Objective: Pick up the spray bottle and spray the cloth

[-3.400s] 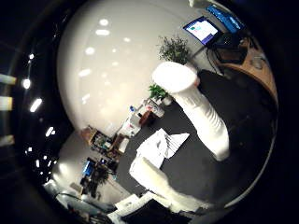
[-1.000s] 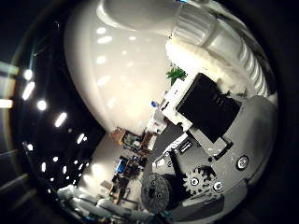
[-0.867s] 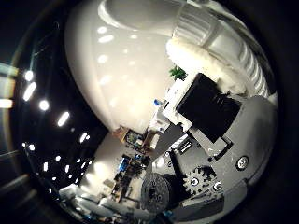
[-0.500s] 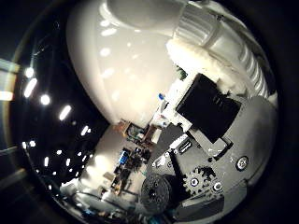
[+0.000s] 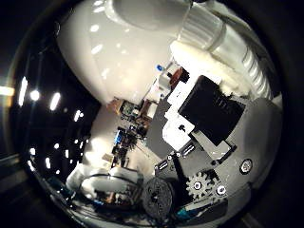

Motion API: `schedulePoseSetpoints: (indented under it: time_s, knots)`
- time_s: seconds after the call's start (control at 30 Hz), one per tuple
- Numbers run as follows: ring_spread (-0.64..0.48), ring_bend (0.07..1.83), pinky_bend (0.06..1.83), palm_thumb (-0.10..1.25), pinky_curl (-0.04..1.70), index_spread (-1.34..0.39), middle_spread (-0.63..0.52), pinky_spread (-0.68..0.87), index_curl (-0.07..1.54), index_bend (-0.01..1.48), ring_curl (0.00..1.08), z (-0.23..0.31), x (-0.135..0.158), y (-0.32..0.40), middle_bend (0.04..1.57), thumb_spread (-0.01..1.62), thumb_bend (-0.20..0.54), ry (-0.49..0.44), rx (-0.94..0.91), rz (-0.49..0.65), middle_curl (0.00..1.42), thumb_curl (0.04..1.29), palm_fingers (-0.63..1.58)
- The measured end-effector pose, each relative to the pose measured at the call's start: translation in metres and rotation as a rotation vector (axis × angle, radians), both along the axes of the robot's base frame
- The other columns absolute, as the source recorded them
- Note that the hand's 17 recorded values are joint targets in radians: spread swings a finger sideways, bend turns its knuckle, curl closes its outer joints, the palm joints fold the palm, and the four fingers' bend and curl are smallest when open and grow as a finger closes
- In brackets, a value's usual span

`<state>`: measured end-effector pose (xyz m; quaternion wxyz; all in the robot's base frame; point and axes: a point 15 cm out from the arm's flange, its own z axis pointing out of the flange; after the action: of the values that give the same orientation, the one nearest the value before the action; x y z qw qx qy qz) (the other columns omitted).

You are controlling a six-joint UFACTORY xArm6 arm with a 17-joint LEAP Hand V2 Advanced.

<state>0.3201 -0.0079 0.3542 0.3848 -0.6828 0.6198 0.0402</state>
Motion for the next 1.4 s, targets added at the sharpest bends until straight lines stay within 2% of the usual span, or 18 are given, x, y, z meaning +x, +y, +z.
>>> schedulePoseSetpoints:
  time_s: [0.17, 0.43, 0.6, 0.7, 1.07, 1.4]
  knots:
    - [-0.21, 1.42, 1.28, 1.01, 0.60, -0.26, -0.19, -0.32, 0.61, 1.15, 0.55, 0.033, -0.027, 0.041, 1.32, 0.97, -0.009, 0.030, 0.019, 0.137, 0.64, 1.00, 1.25]
    - [-0.21, 1.42, 1.28, 1.01, 0.61, -0.26, -0.19, -0.32, 0.61, 1.14, 0.55, 0.081, -0.038, 0.100, 1.32, 0.97, -0.009, 0.053, 0.088, 0.280, 0.64, 1.01, 1.25]
    - [-0.21, 1.42, 1.27, 1.02, 0.61, -0.26, -0.18, -0.32, 0.61, 1.14, 0.55, 0.089, -0.019, 0.127, 1.32, 0.98, -0.007, 0.124, 0.221, 0.315, 0.64, 1.02, 1.25]
    - [-0.21, 1.42, 1.27, 1.02, 0.61, -0.26, -0.18, -0.32, 0.61, 1.14, 0.55, 0.081, 0.002, 0.134, 1.32, 0.98, -0.009, 0.197, 0.302, 0.324, 0.64, 1.02, 1.25]
    - [-0.21, 1.42, 1.27, 1.03, 0.62, -0.26, -0.18, -0.32, 0.61, 1.14, 0.55, 0.005, 0.077, 0.143, 1.32, 0.99, -0.008, 0.582, 0.689, 0.344, 0.64, 1.02, 1.25]
    - [-0.21, 1.42, 1.27, 1.04, 0.62, -0.26, -0.18, -0.31, 0.61, 1.14, 0.55, -0.026, 0.082, 0.169, 1.32, 1.02, -0.006, 0.679, 0.716, 0.374, 0.64, 1.04, 1.25]
